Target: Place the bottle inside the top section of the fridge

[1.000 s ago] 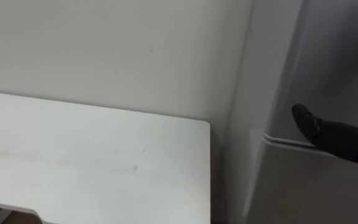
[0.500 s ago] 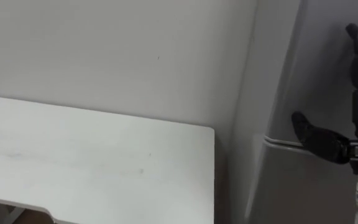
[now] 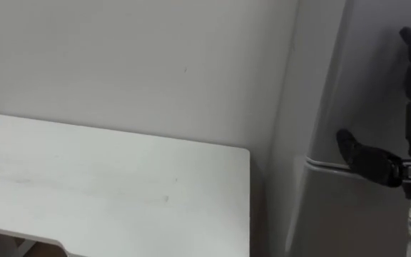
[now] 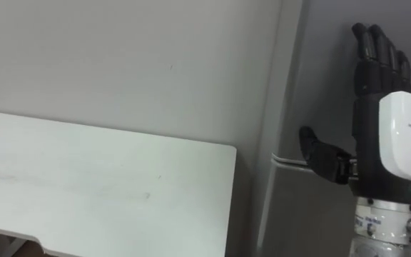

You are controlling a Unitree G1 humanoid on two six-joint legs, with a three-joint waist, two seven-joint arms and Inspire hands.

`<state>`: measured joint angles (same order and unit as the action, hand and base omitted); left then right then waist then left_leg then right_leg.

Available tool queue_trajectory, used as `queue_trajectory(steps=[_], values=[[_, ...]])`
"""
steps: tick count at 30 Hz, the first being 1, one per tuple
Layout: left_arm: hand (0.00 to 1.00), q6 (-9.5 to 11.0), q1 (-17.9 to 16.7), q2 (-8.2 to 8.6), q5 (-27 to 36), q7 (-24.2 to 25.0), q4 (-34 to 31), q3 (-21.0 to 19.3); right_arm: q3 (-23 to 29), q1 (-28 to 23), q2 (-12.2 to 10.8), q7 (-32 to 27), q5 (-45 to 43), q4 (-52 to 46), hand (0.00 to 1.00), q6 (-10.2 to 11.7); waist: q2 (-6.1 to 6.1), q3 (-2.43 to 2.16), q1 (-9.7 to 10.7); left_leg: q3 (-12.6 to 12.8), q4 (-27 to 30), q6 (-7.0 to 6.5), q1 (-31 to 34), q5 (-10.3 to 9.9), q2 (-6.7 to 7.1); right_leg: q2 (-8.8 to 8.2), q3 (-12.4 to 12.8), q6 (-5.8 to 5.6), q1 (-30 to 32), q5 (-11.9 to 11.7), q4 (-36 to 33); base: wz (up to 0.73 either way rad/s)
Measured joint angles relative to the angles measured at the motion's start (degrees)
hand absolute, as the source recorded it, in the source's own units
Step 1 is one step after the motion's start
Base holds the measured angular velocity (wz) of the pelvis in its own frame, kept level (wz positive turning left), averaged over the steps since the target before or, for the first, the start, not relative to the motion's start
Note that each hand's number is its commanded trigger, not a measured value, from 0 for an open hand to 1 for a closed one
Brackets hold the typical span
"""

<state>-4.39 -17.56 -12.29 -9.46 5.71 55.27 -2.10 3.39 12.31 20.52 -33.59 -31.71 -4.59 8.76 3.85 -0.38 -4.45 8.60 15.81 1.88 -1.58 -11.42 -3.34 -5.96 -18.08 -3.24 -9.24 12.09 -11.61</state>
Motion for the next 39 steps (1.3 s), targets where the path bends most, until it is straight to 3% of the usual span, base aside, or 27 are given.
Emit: queue_trajectory(steps=[11, 17, 24, 27, 30, 33, 39], values=[[0.0, 1.39, -1.18, -0.12, 0.28, 0.1, 0.02, -0.48, 0.46, -0.83, 1.82, 1.44, 6.87, -1.25, 0.0, 3.87, 0.53, 0.27, 2.45, -0.59, -0.21, 0.0, -0.18, 0.0, 0.21, 0.01, -0.89, -0.11, -0.67, -0.17, 1.11, 0.03], [0.0, 1.46, -2.0, 0.1, 0.46, 0.17, 0.14, -1.17, 5.61, -2.31, 1.82, 1.88, 6.93, -2.82, 0.0, 5.3, 0.93, 0.32, 2.94, -0.93, -0.05, 0.04, -0.28, -0.04, 0.28, 0.0, -1.34, -0.12, -0.79, -0.16, 1.1, 0.04], [0.0, 2.45, -2.27, 0.24, 2.68, 0.17, 0.62, -1.79, 14.03, -3.03, 1.89, 1.83, 15.67, -1.44, 0.0, 4.81, 0.42, 0.64, 4.36, -1.05, -0.15, 0.09, -0.12, -0.07, 0.2, 0.01, -1.55, -0.12, -0.68, -0.16, 1.02, 0.0], [0.0, 3.25, -2.28, 0.33, 2.68, 0.17, 0.64, -3.01, 17.71, -4.74, 2.93, 1.76, 20.92, -0.45, 0.0, 3.81, 0.32, 0.58, 4.72, -0.95, -0.15, 0.1, -0.13, -0.08, 0.2, 0.01, -1.51, -0.12, -0.62, -0.16, 1.06, 0.0], [0.0, 3.58, -2.61, 0.39, 3.03, 0.18, 0.63, -3.71, 18.73, -6.14, 3.83, 1.26, 23.56, -0.18, 0.0, 3.2, -0.19, 0.68, 5.72, -0.74, -0.42, 0.1, -0.2, -0.06, 0.2, 0.01, -1.18, -0.12, -0.49, -0.16, 1.05, -0.04], [0.0, 3.64, -2.86, 0.56, 3.03, 0.18, 0.63, -4.57, 20.14, -6.91, 4.01, 1.22, 25.35, -0.1, 0.0, 2.23, -0.54, 0.45, 6.37, -0.22, -0.79, 0.1, -0.24, -0.04, 0.21, -0.01, -0.64, -0.13, -0.03, -0.16, 0.98, -0.08], [0.0, 4.88, -3.22, 0.51, 3.04, 0.18, 0.36, -5.72, 22.72, -7.0, 4.08, -0.73, 26.19, -0.01, 0.0, 1.6, 0.03, 0.55, 7.28, 0.75, -1.36, 0.16, -0.89, 0.01, 0.2, -0.02, 0.4, -0.19, 0.11, -0.1, 1.05, -0.09]])
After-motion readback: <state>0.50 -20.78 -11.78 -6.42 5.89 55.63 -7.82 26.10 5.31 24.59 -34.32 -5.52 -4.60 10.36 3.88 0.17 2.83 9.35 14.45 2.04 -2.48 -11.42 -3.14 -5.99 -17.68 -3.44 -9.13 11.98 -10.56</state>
